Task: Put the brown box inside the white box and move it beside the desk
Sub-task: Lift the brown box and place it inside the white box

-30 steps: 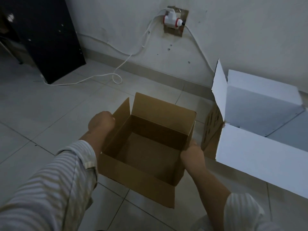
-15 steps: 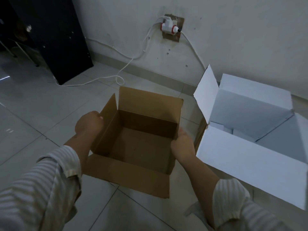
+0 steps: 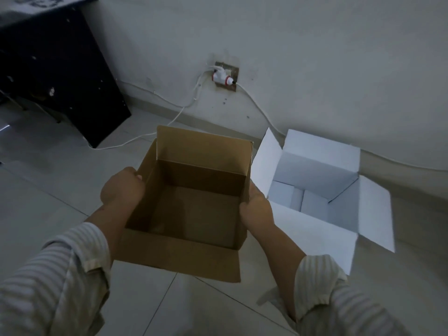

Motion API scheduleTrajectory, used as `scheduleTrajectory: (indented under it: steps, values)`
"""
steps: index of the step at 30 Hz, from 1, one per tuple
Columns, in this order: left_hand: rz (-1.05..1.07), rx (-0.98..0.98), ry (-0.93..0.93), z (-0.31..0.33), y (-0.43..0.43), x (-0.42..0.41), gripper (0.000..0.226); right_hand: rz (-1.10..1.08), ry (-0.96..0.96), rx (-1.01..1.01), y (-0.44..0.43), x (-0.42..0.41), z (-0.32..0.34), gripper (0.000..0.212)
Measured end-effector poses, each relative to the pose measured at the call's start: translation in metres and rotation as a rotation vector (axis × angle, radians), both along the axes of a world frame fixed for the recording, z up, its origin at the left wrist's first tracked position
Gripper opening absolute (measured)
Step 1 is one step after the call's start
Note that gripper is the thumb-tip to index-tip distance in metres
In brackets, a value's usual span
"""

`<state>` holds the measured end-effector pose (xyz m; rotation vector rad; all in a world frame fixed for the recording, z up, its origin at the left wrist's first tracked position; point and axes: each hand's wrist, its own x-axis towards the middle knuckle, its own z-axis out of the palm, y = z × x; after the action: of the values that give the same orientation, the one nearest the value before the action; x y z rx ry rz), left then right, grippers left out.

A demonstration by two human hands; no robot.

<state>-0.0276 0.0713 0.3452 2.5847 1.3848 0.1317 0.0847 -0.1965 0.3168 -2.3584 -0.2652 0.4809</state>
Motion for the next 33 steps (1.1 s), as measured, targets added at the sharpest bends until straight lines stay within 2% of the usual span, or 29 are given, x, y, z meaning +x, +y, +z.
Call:
scheduleTrajectory:
  steps: [6, 19, 25, 33]
  values:
    - [-0.07, -0.036, 0.004, 0.05, -0.055, 0.029, 0.027, -0.058, 0.015, -0.061, -0.053, 0.016, 0.048, 0.041]
    - [-0.217, -0.146, -0.035, 0.117, -0.225, 0.148, 0.027, -0.199, -0.034, -0.108, -0.233, 0.097, 0.125, 0.037]
    - [-0.273, -0.195, -0.083, 0.1, -0.275, 0.203, 0.026, -0.285, -0.037, -0.127, -0.281, 0.136, 0.124, 0.047]
    - [-0.333, -0.231, -0.103, 0.041, -0.288, 0.265, 0.03, -0.357, -0.023, -0.148, -0.303, 0.185, 0.076, 0.058]
